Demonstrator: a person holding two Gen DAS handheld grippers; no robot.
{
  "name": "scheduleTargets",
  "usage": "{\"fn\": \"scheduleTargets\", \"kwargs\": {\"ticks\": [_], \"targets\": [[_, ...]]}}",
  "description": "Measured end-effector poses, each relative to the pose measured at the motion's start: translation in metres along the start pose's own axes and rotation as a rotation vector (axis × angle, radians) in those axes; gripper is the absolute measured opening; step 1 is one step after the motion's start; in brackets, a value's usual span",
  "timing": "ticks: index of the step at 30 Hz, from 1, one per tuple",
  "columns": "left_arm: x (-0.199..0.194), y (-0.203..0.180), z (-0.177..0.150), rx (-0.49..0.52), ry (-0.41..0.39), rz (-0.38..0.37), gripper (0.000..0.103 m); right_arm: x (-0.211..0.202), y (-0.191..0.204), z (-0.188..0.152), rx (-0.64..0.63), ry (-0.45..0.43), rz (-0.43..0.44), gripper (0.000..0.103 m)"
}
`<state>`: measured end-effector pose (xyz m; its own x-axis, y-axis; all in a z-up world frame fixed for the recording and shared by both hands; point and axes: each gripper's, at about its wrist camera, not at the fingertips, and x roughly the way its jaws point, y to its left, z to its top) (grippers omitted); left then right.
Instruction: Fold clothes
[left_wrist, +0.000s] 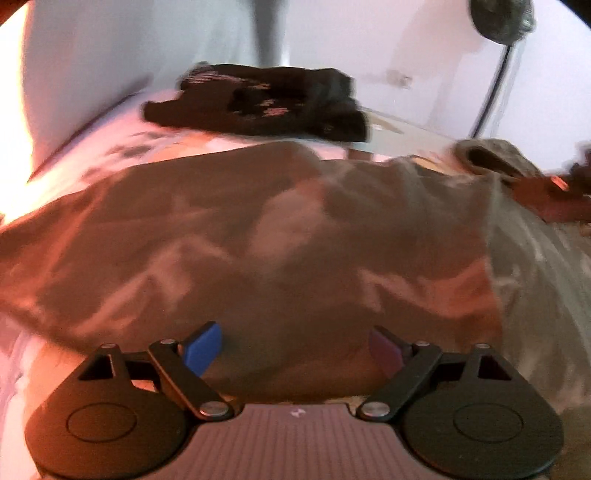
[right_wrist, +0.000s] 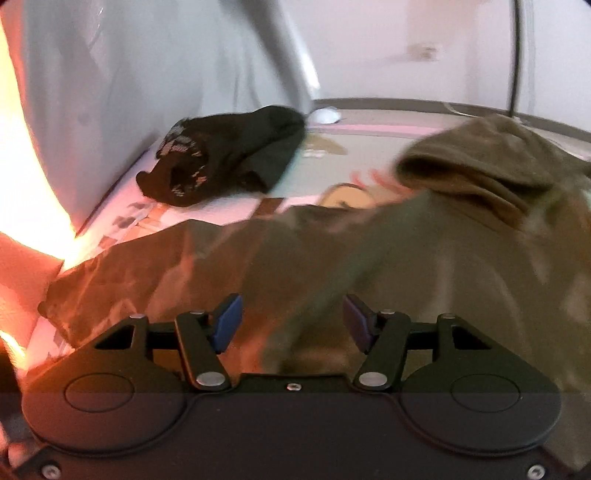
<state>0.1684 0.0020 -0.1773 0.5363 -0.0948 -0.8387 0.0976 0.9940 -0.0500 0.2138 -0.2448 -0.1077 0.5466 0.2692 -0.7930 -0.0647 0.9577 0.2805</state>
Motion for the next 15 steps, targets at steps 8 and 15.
{"fn": "scheduleTargets", "kwargs": {"ticks": [8,15], "targets": [[0.001,0.008,-0.006,-0.005,-0.026,0.065,0.094,0.092,0.032,0.041,-0.022,0.088,-0.045,0.055],[0.005,0.007,-0.007,-0.002,-0.036,0.045,0.098,0.14,0.04,0.052,-0.034,0.147,-0.101,0.051]]}}
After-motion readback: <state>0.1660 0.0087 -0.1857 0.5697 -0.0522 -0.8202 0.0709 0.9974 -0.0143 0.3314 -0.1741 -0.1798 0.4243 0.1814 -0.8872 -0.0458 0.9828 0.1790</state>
